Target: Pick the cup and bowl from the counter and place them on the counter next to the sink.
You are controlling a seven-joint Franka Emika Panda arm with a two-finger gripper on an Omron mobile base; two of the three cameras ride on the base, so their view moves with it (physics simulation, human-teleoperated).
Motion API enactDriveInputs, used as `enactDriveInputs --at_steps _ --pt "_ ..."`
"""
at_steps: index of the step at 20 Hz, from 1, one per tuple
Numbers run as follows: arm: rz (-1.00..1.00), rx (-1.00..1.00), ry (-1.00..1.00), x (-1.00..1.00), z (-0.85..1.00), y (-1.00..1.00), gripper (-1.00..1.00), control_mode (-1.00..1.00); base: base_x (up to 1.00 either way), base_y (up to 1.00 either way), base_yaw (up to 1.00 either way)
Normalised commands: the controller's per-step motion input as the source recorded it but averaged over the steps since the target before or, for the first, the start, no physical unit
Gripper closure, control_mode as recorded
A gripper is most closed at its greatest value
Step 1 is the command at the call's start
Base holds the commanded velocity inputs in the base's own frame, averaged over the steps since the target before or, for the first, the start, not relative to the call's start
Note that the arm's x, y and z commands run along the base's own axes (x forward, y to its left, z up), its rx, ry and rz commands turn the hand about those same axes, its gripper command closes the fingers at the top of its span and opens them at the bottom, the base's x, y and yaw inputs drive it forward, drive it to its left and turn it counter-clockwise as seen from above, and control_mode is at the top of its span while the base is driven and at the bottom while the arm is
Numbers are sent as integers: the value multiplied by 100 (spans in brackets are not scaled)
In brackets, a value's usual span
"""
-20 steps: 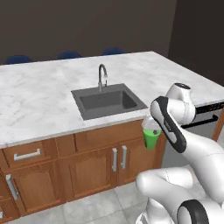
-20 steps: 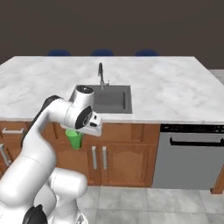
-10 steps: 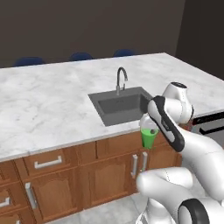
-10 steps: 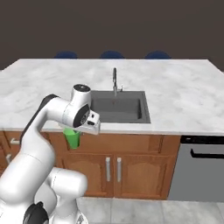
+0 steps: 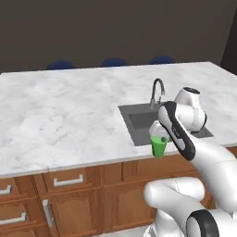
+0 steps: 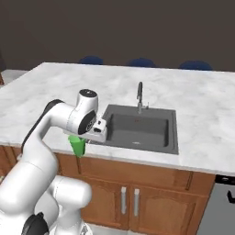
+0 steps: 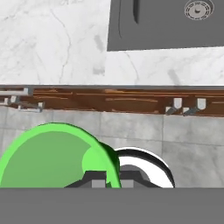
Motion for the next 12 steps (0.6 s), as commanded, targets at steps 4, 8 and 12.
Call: enactDriveInputs --at_steps 4,8,12 --pt "0 0 0 0 0 0 100 100 61 0 13" --pt "0 0 0 0 0 0 100 100 81 0 -1" --pt "0 0 0 0 0 0 100 100 83 0 -14"
